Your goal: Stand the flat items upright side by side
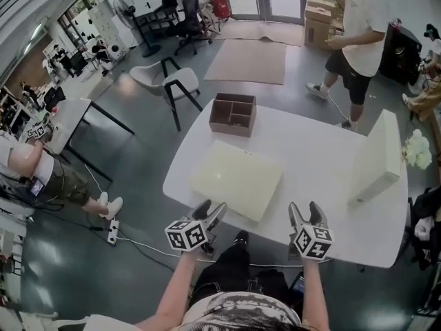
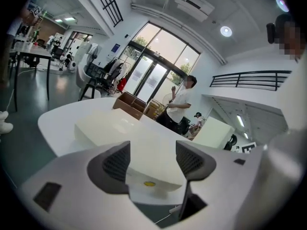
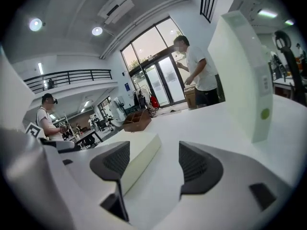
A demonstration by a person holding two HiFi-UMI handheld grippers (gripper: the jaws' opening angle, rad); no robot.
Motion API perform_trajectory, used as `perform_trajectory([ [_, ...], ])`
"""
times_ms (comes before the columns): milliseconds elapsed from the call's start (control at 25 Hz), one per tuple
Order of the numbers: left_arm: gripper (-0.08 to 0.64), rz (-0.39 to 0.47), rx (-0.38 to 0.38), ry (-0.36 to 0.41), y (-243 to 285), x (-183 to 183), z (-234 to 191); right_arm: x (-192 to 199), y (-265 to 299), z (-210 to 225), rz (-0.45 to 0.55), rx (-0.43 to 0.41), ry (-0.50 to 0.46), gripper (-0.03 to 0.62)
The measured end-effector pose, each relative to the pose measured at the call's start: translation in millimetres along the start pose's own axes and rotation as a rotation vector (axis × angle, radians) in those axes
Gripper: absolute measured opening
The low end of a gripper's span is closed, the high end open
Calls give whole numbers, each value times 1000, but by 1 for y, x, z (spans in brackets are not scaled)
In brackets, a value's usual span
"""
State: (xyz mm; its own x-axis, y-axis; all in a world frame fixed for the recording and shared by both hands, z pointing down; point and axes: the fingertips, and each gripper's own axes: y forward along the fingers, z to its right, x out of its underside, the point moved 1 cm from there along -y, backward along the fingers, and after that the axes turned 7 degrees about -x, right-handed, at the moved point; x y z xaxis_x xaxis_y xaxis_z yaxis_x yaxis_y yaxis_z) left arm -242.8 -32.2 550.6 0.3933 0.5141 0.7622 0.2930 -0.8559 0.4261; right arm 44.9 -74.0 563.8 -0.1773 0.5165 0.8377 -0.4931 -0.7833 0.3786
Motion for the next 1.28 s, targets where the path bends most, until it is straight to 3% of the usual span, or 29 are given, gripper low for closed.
perform_trajectory([
  [280, 340, -36, -143, -37, 25, -26, -94, 1, 72, -20, -82, -53, 98, 322],
  [560, 385, -152, -246, -97, 51, -27, -164, -3, 124, -23, -164, -66, 160, 342],
  [800, 400, -232, -141, -266, 63, -11, -175, 1, 161, -8, -224, -39, 215, 374],
  [1040, 403, -287, 8, -284, 79, -4, -172, 14, 190, 2, -278, -33, 296, 411],
  [1280, 403, -284, 50, -281, 82, -3, -173, 27, 201, 3, -273, -60, 373, 419],
])
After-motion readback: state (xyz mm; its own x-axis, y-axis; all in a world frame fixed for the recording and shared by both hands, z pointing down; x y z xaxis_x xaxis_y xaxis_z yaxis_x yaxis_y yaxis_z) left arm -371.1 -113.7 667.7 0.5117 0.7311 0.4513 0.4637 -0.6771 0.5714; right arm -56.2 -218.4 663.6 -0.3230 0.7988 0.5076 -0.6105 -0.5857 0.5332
